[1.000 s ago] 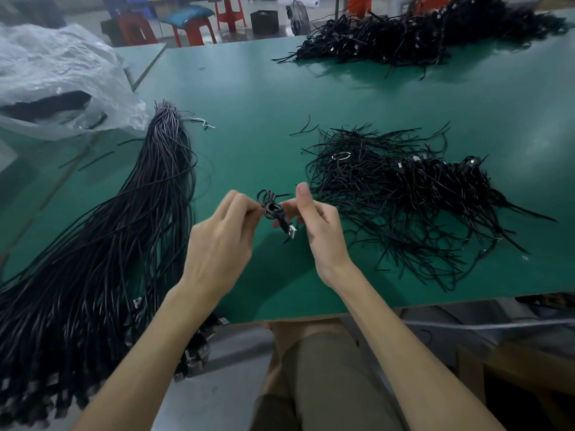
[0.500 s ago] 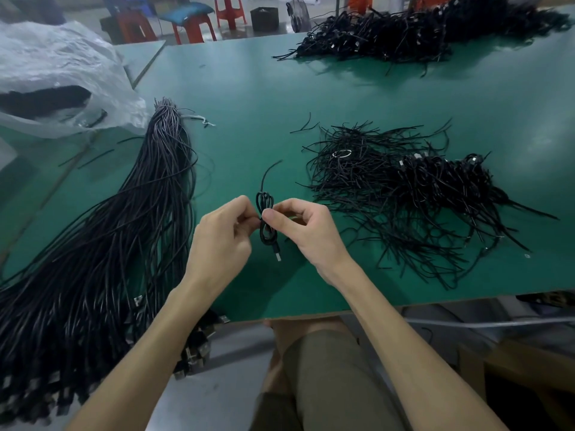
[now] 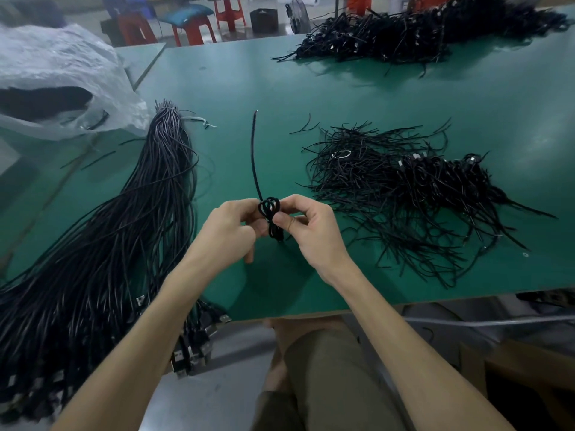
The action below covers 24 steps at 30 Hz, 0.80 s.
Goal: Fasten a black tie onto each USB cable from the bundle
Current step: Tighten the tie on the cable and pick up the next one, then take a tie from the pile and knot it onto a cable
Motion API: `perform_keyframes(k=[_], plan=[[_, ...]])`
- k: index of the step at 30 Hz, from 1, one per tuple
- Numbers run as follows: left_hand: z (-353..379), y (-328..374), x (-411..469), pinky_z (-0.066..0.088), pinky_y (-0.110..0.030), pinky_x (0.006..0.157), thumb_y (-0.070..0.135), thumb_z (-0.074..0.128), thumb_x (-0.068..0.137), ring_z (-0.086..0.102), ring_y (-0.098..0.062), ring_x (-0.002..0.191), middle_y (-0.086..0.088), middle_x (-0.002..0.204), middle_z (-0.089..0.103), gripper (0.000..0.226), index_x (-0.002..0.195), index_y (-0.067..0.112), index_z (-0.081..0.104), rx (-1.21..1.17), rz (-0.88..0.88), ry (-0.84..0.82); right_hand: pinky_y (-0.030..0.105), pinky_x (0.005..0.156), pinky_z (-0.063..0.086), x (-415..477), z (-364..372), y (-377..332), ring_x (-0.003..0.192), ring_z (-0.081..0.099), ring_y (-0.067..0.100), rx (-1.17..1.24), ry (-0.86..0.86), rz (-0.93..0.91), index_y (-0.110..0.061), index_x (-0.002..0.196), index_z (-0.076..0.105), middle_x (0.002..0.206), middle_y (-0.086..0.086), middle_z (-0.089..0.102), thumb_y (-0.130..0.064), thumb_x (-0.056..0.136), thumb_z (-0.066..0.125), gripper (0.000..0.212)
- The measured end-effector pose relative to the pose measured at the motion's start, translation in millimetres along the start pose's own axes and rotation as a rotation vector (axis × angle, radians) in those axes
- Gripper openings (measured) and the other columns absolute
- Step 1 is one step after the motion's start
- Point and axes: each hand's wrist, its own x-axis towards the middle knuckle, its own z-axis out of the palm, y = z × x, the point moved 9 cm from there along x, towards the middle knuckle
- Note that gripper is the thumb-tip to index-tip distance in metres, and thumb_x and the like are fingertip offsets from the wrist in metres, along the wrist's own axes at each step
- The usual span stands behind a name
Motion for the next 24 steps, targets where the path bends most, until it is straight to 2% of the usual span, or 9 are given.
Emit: perform_keyframes(k=[3, 5, 8, 11, 14, 16, 19, 21, 24], plan=[[3, -6, -2, 0.051, -0.039, 0.073, 0.004, 0.054, 0.098, 0.065, -0.019, 0.046, 0.012, 0.07, 0.07, 0.033, 0.088, 0.032, 0.068, -0.13, -0.036, -0.005, 0.032, 0.076, 0.055, 0, 1, 2, 0.077, 0.064, 0.009, 0.02, 0.005, 0.019, -0.005, 0.096, 0.076, 0.087, 0.005, 0.075, -0.004, 0.093, 0.071, 0.006], [3, -9, -5, 0.052, -0.041, 0.075, 0.011, 0.056, 0.101, 0.065, -0.015, 0.052, 0.004, 0.061, 0.07, 0.023, 0.085, 0.025, 0.066, -0.103, -0.025, 0.043, 0.03, 0.072, 0.052, 0, 0, 4, 0.075, 0.062, 0.007, 0.036, 0.019, 0.041, -0.006, 0.094, 0.075, 0.081, -0.003, 0.072, -0.014, 0.094, 0.074, 0.008], [3, -5, -7, 0.054, -0.043, 0.081, 0.021, 0.059, 0.103, 0.068, -0.015, 0.062, 0.0, 0.055, 0.069, 0.021, 0.083, 0.023, 0.064, -0.071, 0.021, 0.067, 0.034, 0.072, 0.053, -1, 3, 3, 0.073, 0.063, 0.011, 0.051, 0.013, 0.064, -0.003, 0.092, 0.071, 0.08, 0.005, 0.074, -0.025, 0.095, 0.073, 0.022], [-3, -3, -8, 0.053, -0.039, 0.069, 0.025, 0.059, 0.104, 0.069, -0.015, 0.058, 0.003, 0.068, 0.071, 0.017, 0.087, 0.024, 0.062, -0.069, 0.023, 0.078, 0.033, 0.074, 0.052, -2, 3, 0, 0.072, 0.061, 0.009, -0.001, 0.018, 0.079, -0.005, 0.091, 0.07, 0.077, 0.0, 0.07, -0.024, 0.095, 0.074, 0.02], [-30, -12, -12, 0.045, -0.032, 0.063, 0.036, 0.06, 0.102, 0.067, -0.012, 0.067, 0.012, 0.088, 0.067, 0.011, 0.097, 0.026, 0.062, 0.145, -0.025, 0.234, 0.033, 0.073, 0.052, -3, -18, -12, 0.069, 0.062, 0.009, -0.081, 0.092, 0.07, -0.008, 0.089, 0.071, 0.074, -0.004, 0.068, -0.027, 0.094, 0.074, 0.02], [-52, -24, -16, 0.045, -0.037, 0.068, 0.039, 0.059, 0.102, 0.064, -0.022, 0.08, 0.005, 0.098, 0.062, 0.018, 0.101, 0.021, 0.06, 0.393, -0.111, 0.325, 0.026, 0.069, 0.05, -1, -46, -26, 0.068, 0.06, 0.006, -0.15, 0.174, 0.036, -0.01, 0.088, 0.07, 0.074, -0.005, 0.069, -0.029, 0.095, 0.072, 0.021], [-60, -50, -15, 0.04, -0.043, 0.073, 0.043, 0.058, 0.102, 0.06, -0.04, 0.1, -0.017, 0.118, 0.055, 0.04, 0.113, 0.006, 0.053, 0.655, -0.335, 0.207, 0.015, 0.068, 0.046, 3, -92, -49, 0.072, 0.058, 0.004, -0.371, 0.257, -0.024, -0.014, 0.092, 0.067, 0.082, -0.005, 0.067, -0.033, 0.098, 0.067, 0.02], [-58, -61, -15, 0.039, -0.045, 0.075, 0.043, 0.059, 0.102, 0.057, -0.044, 0.107, -0.022, 0.123, 0.052, 0.045, 0.116, 0.001, 0.049, 0.704, -0.43, 0.117, 0.021, 0.073, 0.045, 7, -121, -58, 0.078, 0.058, 0.011, -0.566, 0.309, -0.049, -0.013, 0.092, 0.064, 0.088, -0.002, 0.063, -0.032, 0.1, 0.065, 0.021], [-55, -65, -12, 0.04, -0.044, 0.073, 0.037, 0.059, 0.103, 0.058, -0.04, 0.09, -0.017, 0.104, 0.055, 0.036, 0.101, 0.002, 0.051, 0.722, -0.453, 0.089, 0.029, 0.078, 0.043, 11, -159, -59, 0.089, 0.054, 0.019, -0.769, 0.395, -0.032, -0.012, 0.096, 0.061, 0.093, -0.001, 0.056, -0.029, 0.101, 0.063, 0.018]])
